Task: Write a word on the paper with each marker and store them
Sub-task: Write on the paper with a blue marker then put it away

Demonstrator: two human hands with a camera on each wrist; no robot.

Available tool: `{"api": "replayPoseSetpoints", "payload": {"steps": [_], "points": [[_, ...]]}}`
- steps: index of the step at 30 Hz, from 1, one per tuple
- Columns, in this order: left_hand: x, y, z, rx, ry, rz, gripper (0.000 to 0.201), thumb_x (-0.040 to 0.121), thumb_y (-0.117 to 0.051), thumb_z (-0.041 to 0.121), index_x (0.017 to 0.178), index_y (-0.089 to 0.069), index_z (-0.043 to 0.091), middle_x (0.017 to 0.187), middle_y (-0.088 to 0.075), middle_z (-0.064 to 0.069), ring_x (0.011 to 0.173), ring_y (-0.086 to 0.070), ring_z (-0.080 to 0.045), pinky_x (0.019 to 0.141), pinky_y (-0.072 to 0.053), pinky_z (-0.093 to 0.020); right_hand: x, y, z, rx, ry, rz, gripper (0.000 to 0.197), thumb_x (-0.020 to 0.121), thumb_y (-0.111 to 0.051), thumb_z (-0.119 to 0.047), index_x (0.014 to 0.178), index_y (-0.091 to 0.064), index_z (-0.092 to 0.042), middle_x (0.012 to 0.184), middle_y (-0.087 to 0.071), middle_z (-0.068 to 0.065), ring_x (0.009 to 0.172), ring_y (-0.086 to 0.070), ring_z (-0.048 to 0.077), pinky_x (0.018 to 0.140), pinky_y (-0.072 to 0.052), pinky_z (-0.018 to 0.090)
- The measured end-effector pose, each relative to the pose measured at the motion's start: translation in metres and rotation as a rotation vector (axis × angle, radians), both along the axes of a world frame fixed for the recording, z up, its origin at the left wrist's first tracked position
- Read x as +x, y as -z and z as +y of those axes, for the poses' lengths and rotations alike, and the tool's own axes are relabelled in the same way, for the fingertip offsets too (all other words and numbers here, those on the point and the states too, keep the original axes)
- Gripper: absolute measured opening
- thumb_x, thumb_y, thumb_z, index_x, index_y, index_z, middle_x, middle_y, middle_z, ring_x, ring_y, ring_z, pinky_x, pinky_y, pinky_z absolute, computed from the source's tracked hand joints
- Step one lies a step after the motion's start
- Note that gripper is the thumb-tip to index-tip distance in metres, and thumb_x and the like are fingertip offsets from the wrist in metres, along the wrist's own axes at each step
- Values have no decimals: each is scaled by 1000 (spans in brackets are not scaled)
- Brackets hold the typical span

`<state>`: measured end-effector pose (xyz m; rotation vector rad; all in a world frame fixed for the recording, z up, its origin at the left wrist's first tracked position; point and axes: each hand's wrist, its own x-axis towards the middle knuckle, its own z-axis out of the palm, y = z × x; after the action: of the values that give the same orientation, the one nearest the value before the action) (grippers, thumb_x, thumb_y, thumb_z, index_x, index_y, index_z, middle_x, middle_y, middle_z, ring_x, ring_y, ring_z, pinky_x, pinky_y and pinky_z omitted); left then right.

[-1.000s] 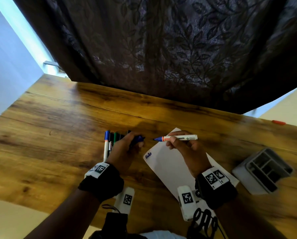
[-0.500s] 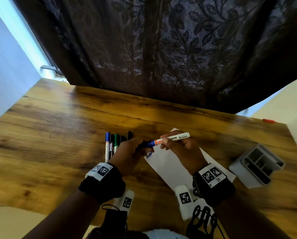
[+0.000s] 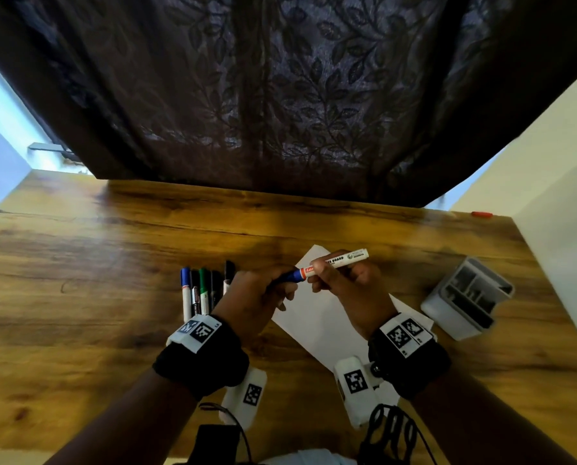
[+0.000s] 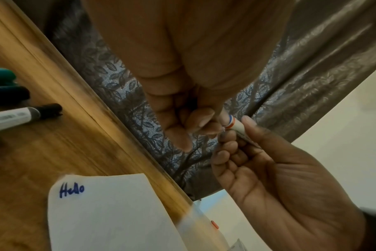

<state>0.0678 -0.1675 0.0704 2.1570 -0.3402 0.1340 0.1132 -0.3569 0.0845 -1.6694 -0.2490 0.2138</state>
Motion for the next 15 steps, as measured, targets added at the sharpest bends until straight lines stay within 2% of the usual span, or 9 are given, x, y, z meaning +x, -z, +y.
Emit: {"api": "replayPoseSetpoints", "payload": {"steps": [3, 6, 9, 11, 13, 15], "points": [[5, -2, -13, -12, -12, -50, 19, 95, -55, 9, 109, -66, 8, 80, -61, 5, 69, -62, -11, 64, -57, -26, -1, -2, -7, 68, 44, 32, 12, 93, -65, -18, 89, -72, -10, 82, -75, 8, 75, -71, 24, 76, -60, 33], [10, -6, -22, -37, -11, -65, 19, 95, -55, 13, 111, -66, 9, 79, -61, 9, 69, -62, -8, 65, -56, -25, 2, -10, -14, 120, 50, 67, 14, 93, -64, -17, 94, -71, -4, 81, -74, 9, 74, -69, 22, 77, -60, 33], [16, -8, -26, -61, -41, 17, 19, 93, -56, 7, 105, -70, 12, 76, -64, 16, 68, -63, -3, 65, -52, -19, 9, -16, -28, 57, 13, 60, 20, 93, -65, -23, 98, -72, -4, 85, -75, 11, 75, -69, 23, 76, -60, 32], [17, -8, -30, -67, -18, 58, 19, 93, -57, 10, 106, -69, 14, 77, -65, 16, 70, -64, -4, 65, -52, -19, 12, -13, -38, 58, -7, 99, 24, 89, -69, -28, 99, -73, -7, 87, -75, 10, 75, -69, 24, 79, -60, 38], [17, -5, -33, -31, 29, 52, 22, 94, -56, 21, 114, -65, 17, 82, -64, 12, 74, -63, -9, 66, -54, -23, 14, -6, -48, 57, 19, 157, 38, 79, -75, -37, 107, -72, -12, 87, -74, 6, 79, -68, 23, 82, -60, 46], [16, -3, -33, 51, -5, 19, 25, 95, -54, 30, 115, -64, 20, 83, -63, 15, 75, -62, -6, 67, -53, -22, 18, 3, -63, -17, 88, 184, 64, 71, -79, -46, 127, -59, -23, 96, -72, -1, 90, -69, 18, 81, -61, 42]]}}
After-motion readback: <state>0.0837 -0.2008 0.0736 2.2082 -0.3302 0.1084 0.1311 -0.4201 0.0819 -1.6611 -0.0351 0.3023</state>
